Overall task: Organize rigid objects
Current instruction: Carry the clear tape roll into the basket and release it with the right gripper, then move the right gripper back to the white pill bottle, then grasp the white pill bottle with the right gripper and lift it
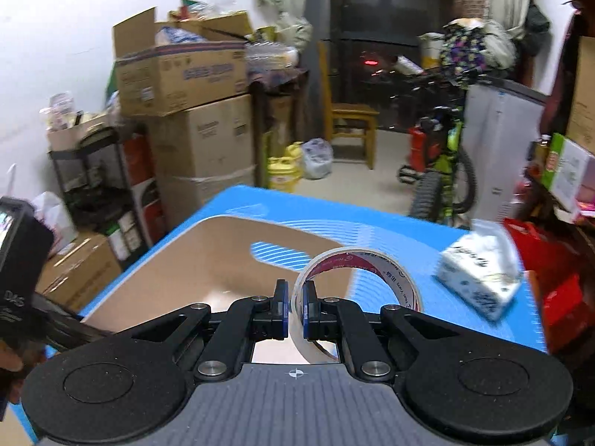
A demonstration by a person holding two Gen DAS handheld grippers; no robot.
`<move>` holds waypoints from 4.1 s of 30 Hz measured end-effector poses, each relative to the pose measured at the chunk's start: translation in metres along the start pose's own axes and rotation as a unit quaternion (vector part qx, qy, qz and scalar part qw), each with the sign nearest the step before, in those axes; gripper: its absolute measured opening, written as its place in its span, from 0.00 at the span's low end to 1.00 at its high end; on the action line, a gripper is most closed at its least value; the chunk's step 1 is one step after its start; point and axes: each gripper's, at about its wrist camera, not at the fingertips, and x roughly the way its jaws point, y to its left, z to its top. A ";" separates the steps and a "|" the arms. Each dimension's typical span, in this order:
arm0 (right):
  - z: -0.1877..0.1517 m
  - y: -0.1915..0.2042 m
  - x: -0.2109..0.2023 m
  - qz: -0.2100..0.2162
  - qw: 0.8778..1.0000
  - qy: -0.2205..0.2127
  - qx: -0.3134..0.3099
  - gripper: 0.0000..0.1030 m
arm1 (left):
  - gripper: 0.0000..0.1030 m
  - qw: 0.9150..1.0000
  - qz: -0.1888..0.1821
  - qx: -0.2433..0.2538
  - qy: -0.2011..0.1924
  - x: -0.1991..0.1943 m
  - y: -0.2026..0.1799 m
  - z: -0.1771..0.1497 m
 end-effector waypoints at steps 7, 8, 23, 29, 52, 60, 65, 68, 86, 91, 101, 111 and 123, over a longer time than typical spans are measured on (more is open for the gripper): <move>-0.015 0.042 0.024 0.044 0.997 0.050 -0.029 0.17 | 0.07 1.000 0.001 0.001 0.000 0.000 -0.001 0.000; -0.017 0.046 0.028 0.050 0.997 0.059 -0.031 0.18 | 0.07 1.000 0.001 0.001 0.000 0.000 -0.001 0.000; -0.040 0.055 0.059 0.062 0.986 0.152 -0.024 0.26 | 0.07 1.000 0.004 0.003 -0.001 0.000 -0.001 0.000; -0.030 0.043 0.036 0.059 0.992 0.109 -0.006 0.53 | 0.07 1.000 0.004 0.003 -0.001 0.000 -0.001 0.000; -0.098 -0.060 -0.055 -0.091 0.986 0.124 0.063 0.69 | 0.08 1.000 0.007 0.004 -0.001 -0.001 -0.004 -0.002; -0.119 -0.058 -0.042 -0.089 0.977 0.174 0.085 0.69 | 0.08 1.000 0.007 0.004 -0.001 -0.001 -0.004 -0.002; -0.128 -0.049 -0.028 -0.082 0.972 0.203 0.089 0.69 | 0.08 1.000 0.007 0.004 -0.001 -0.001 -0.004 -0.002; -0.134 -0.048 -0.019 -0.079 0.967 0.218 0.108 0.69 | 0.08 1.000 0.007 0.004 -0.001 -0.001 -0.004 -0.002; -0.142 -0.042 0.003 -0.100 0.960 0.226 0.134 0.63 | 0.08 1.000 0.008 0.004 -0.001 -0.001 -0.004 -0.002; -0.138 -0.044 -0.004 -0.107 0.964 0.205 0.132 0.63 | 0.08 1.000 0.008 0.004 -0.001 -0.001 -0.004 -0.002; -0.115 -0.050 -0.023 -0.129 0.972 0.148 0.132 0.63 | 0.08 1.000 0.008 0.004 -0.001 -0.002 -0.005 -0.002; -0.058 -0.051 -0.036 -0.127 0.979 0.059 0.148 0.63 | 0.08 1.000 0.008 0.003 0.000 -0.002 -0.005 -0.001; -0.014 -0.008 -0.007 -0.072 0.988 0.027 0.137 0.63 | 0.08 1.000 0.011 0.005 0.001 -0.001 -0.006 -0.001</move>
